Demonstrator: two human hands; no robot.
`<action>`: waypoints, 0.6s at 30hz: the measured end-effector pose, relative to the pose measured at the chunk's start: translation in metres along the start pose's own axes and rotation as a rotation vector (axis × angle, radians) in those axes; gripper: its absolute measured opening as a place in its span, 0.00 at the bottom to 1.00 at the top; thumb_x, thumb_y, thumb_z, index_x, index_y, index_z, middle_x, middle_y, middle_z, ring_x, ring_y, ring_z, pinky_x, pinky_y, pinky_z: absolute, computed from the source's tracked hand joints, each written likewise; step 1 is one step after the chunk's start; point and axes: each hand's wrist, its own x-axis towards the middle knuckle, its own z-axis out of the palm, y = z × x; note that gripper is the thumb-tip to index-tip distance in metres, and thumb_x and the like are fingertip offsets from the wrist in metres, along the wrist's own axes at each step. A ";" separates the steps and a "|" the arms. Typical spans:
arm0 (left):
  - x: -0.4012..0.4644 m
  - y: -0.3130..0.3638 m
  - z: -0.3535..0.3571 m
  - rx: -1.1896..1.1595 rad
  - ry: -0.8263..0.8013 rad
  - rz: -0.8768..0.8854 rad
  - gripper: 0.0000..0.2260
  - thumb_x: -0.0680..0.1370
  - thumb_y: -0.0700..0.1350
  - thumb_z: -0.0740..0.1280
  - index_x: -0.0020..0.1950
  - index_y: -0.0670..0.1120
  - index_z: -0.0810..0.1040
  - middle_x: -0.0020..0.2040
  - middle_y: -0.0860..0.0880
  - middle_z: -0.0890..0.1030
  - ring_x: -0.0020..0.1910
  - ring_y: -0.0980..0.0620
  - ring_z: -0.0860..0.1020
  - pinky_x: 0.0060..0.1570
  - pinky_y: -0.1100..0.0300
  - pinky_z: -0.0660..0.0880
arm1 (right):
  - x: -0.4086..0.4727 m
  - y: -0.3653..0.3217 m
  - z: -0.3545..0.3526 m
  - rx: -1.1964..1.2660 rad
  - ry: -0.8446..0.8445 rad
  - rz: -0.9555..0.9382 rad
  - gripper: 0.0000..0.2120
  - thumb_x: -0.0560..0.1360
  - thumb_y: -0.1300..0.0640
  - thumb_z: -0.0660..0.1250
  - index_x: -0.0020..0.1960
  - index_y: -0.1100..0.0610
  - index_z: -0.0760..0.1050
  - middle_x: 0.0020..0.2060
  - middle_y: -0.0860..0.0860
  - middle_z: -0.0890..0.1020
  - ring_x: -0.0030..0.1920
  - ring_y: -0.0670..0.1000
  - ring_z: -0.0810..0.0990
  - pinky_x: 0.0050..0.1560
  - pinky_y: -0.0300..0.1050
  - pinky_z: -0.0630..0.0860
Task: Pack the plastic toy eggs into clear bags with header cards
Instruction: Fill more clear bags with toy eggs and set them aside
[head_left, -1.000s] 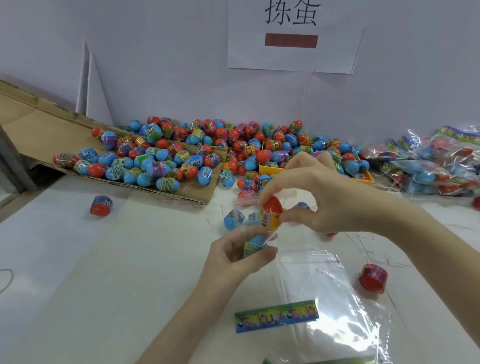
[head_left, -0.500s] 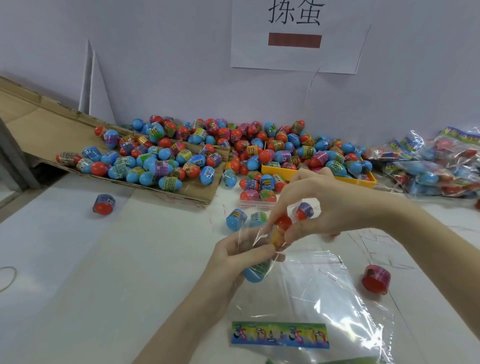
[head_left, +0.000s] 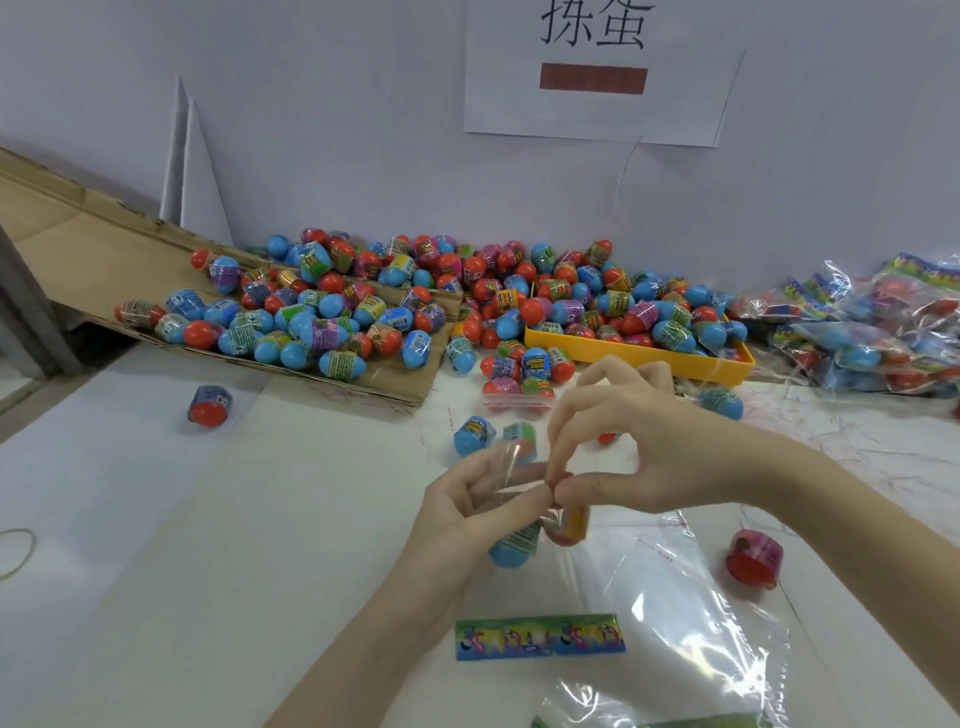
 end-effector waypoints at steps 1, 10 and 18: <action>0.000 0.000 0.000 -0.001 0.004 -0.007 0.23 0.59 0.46 0.73 0.54 0.50 0.79 0.50 0.48 0.84 0.48 0.51 0.83 0.42 0.65 0.77 | 0.000 0.002 0.003 -0.017 0.035 0.000 0.08 0.68 0.38 0.64 0.43 0.39 0.76 0.44 0.31 0.71 0.56 0.34 0.55 0.51 0.41 0.50; -0.001 -0.001 -0.001 0.007 0.020 -0.049 0.24 0.58 0.42 0.74 0.54 0.48 0.78 0.48 0.48 0.85 0.47 0.49 0.83 0.39 0.61 0.80 | 0.021 0.013 0.006 0.678 0.621 0.109 0.04 0.72 0.47 0.65 0.42 0.45 0.77 0.38 0.40 0.81 0.44 0.39 0.78 0.50 0.39 0.75; 0.000 -0.004 -0.003 0.031 0.032 -0.013 0.23 0.58 0.42 0.75 0.53 0.47 0.80 0.47 0.44 0.85 0.46 0.46 0.83 0.41 0.57 0.81 | 0.058 0.038 0.029 0.301 0.028 0.275 0.13 0.68 0.55 0.73 0.51 0.57 0.78 0.41 0.45 0.77 0.39 0.42 0.73 0.36 0.31 0.67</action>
